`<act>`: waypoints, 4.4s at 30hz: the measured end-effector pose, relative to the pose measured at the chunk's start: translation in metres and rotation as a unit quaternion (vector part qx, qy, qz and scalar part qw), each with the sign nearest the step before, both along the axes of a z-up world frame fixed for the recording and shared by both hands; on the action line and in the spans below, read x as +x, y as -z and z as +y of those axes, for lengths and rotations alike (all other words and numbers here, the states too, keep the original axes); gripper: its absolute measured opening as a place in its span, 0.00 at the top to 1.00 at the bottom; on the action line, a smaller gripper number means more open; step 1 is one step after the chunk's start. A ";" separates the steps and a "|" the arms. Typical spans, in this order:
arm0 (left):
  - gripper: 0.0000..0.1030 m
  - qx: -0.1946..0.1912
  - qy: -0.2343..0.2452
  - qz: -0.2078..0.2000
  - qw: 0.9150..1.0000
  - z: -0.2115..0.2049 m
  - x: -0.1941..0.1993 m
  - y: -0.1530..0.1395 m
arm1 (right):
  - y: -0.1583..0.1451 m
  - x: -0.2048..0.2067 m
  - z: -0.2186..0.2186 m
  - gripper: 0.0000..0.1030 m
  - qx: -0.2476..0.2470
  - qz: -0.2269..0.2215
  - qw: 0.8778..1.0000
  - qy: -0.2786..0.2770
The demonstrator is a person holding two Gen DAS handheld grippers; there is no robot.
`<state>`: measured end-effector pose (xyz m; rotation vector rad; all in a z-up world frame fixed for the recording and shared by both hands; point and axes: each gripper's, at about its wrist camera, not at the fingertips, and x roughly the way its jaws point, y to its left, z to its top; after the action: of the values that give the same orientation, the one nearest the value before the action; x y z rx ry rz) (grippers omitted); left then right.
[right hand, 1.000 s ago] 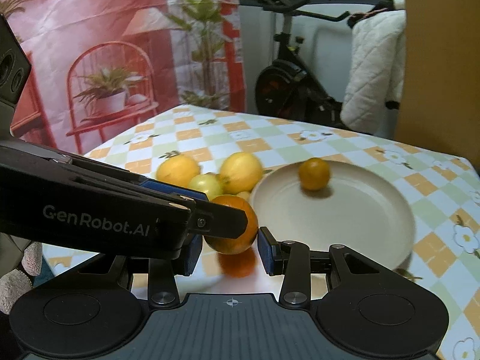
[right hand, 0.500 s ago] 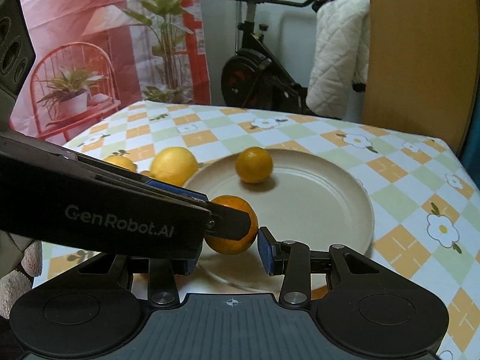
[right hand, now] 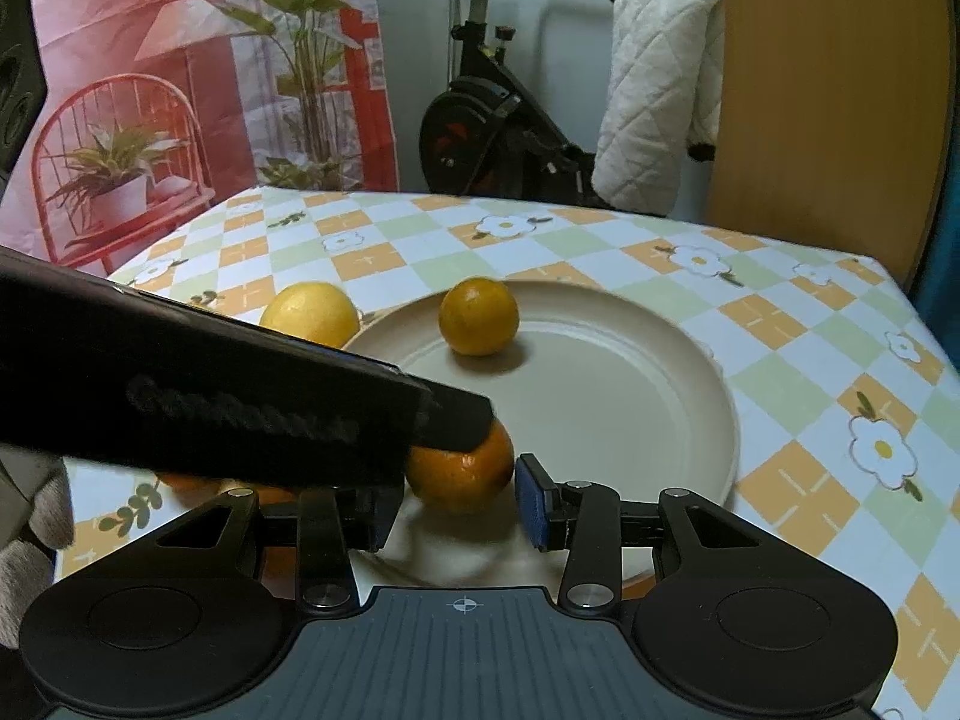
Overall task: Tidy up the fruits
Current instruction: 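Carry the brownish orange onto the plate and open the left gripper, then move the left gripper to the bright orange tangerine, then close the left gripper around the bright orange tangerine, then carry the tangerine onto the beige plate and open the left gripper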
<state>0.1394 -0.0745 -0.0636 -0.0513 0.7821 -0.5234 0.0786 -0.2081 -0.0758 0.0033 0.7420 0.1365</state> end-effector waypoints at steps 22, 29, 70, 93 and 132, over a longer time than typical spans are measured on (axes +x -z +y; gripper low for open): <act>0.61 -0.029 -0.087 -0.020 0.996 0.069 -0.061 -0.014 | -0.017 -0.048 0.031 0.63 0.016 -0.035 0.998 -0.042; 0.61 -0.029 -0.090 -0.012 0.995 0.074 -0.066 -0.001 | -0.011 -0.053 0.044 0.63 0.012 -0.029 0.998 -0.061; 0.60 -0.041 -0.066 0.036 0.996 0.056 -0.049 0.034 | 0.017 -0.041 0.050 0.71 0.016 -0.017 0.997 -0.074; 0.59 -0.037 -0.043 0.008 0.998 0.042 -0.056 0.022 | 0.004 -0.052 0.042 0.70 0.019 -0.039 0.997 -0.060; 0.60 0.007 0.031 0.019 0.999 -0.038 -0.004 0.026 | 0.013 -0.028 -0.028 0.71 0.032 -0.026 0.997 0.058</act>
<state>0.1350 -0.1123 -0.0898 -0.0244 0.8268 -0.5769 0.0510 -0.2356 -0.0884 0.1033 0.6829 0.0484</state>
